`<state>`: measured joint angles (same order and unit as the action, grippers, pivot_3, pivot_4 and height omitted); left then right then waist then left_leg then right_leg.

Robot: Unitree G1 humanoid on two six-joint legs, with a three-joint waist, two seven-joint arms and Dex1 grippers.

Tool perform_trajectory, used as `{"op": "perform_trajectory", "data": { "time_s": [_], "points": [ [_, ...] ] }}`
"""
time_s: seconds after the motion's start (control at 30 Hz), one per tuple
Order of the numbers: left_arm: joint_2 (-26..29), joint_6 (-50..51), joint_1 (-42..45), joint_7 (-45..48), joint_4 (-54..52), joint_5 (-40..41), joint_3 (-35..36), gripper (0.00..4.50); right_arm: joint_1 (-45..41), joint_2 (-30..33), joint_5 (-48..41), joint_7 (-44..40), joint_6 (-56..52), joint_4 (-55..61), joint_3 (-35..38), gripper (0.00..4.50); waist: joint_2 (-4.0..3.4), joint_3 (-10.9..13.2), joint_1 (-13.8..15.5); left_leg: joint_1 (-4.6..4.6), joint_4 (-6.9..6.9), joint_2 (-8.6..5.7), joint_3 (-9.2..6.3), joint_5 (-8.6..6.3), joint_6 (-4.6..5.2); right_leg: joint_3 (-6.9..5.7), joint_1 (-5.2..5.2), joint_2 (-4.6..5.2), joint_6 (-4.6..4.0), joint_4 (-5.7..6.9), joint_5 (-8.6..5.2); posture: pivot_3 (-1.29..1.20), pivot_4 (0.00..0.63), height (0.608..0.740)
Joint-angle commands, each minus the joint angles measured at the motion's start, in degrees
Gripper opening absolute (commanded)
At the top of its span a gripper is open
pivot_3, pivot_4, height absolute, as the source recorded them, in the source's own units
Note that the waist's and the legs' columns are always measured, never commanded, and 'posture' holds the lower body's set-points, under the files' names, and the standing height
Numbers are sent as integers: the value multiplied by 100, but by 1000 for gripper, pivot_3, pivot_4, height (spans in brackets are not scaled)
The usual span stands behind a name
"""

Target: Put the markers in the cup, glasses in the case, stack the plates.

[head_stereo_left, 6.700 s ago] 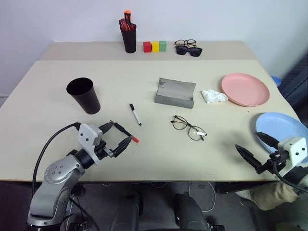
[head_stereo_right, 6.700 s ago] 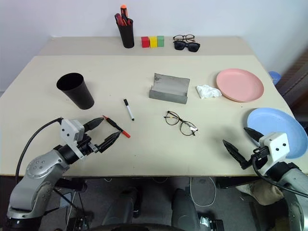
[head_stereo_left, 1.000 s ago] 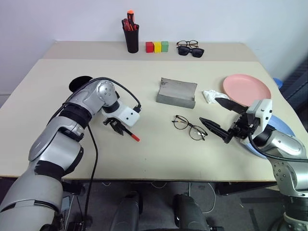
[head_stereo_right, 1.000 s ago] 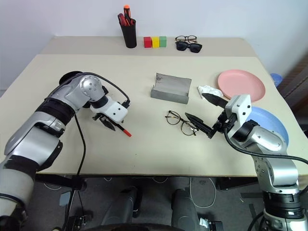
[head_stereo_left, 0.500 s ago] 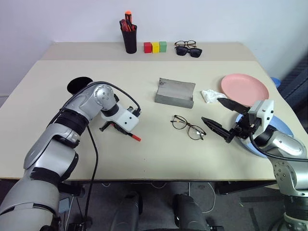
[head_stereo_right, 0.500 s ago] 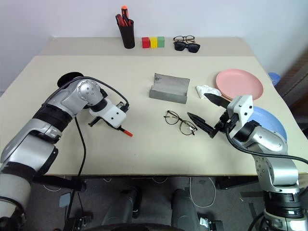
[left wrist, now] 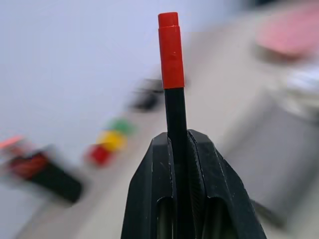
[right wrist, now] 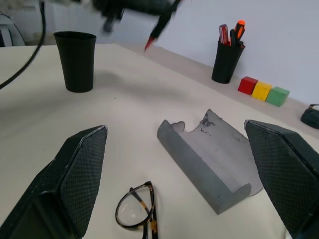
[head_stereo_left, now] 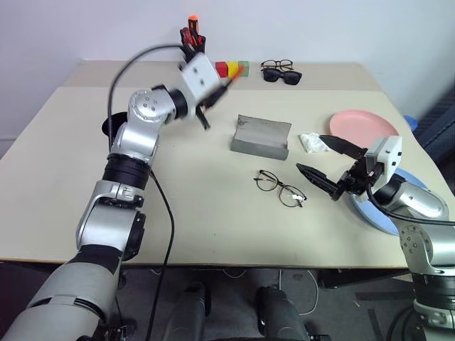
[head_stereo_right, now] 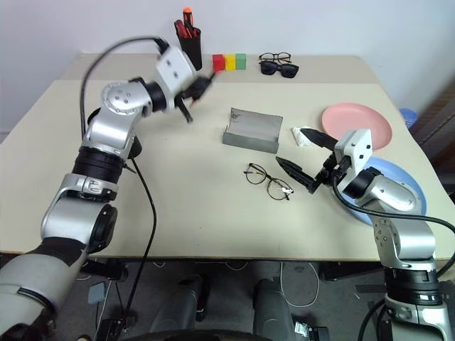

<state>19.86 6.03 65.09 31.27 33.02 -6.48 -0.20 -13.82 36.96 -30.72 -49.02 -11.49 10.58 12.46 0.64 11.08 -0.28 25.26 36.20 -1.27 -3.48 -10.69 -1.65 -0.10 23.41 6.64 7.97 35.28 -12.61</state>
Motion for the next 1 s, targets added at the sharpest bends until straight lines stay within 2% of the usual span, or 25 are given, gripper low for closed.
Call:
{"op": "perform_trajectory", "data": {
  "time_s": [0.03, 0.2, 0.3, 0.43, 0.57, 0.73, 1.0],
  "points": [
    [62, 100, -63, -1285, -608, -13, 570, 20, -152, -18, 1, -86, 142, -60, 47, 4500, 1, 0, -36, 0, 0, 0, -1, 0, 0, 0, 0, 0, 0, 0, 0, 0, 150, 740],
    [-2, 453, -975, -2406, -1870, -19, 1095, 20, -234, -18, 28, -170, 188, -182, 16, 4500, -2, -2, -57, -5, -3, 0, 0, 0, -2, 1, 0, 0, 0, 7, 1, 0, 150, 740],
    [-58, 587, -1528, -2619, -2572, 91, 1227, 20, -281, -28, 50, -209, 213, -252, -3, 4500, 0, -1, -40, -10, -3, 0, 1, 2, -4, 4, -2, -1, -1, 10, 2, 0, 150, 740],
    [-319, 380, -2441, -3357, -3434, -7, 1547, 20, -412, -77, 99, -269, 258, -395, -84, 4500, 2, -1, -23, -8, 0, -2, 0, 2, -6, 4, -10, -1, -2, -1, 2, 0, 150, 740],
    [-427, 740, -2840, -3578, -3993, 66, 1628, 20, -543, -103, 122, -345, 293, -526, -151, 4500, 2, -1, -14, -12, -3, -1, -1, 2, -6, 5, -12, -3, -3, -1, 2, 0, 150, 740],
    [-461, 1121, -3100, -3696, -4333, 102, 1635, 20, -658, -120, 144, -405, 316, -642, -203, 4500, 1, -2, -24, -12, -1, -2, 0, 2, -7, 5, -15, -3, -5, -4, 2, 0, 150, 740],
    [-444, 751, -3173, -3870, -3820, 59, 1524, 20, -733, -151, 172, -421, 287, -647, -227, 4500, 1, -2, -28, -16, -3, -1, 1, 2, -7, 5, -16, -4, -5, -3, 2, 0, 150, 740]
  ]
}}
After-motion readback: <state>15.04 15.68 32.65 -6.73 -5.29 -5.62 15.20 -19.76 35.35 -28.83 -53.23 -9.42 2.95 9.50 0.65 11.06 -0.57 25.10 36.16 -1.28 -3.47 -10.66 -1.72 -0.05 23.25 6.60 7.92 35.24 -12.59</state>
